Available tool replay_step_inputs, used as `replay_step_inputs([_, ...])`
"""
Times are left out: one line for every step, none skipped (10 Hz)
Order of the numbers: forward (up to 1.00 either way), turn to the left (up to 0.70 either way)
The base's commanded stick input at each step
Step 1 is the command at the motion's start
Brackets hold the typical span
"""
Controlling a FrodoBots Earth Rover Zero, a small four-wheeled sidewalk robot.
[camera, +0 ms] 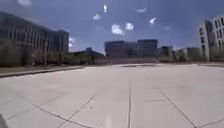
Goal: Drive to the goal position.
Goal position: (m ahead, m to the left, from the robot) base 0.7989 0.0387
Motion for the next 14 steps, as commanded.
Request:
replay_step_inputs([0.5, 0.0])
replay_step_inputs([0.5, 0.0])
replay_step_inputs([0.5, 0.0])
replay_step_inputs([0.5, 0.0])
replay_step_inputs([0.5, 0.0])
replay_step_inputs([0.5, 0.0])
replay_step_inputs([0.5, 0.0])
replay_step_inputs([0.5, 0.0])
replay_step_inputs([0.5, 0.0])
replay_step_inputs([0.5, 0.0])
replay_step_inputs([0.5, 0.0])
replay_step_inputs([0.5, 0.0])
replay_step_inputs([0.5, 0.0])
replay_step_inputs([0.5, 0.0])
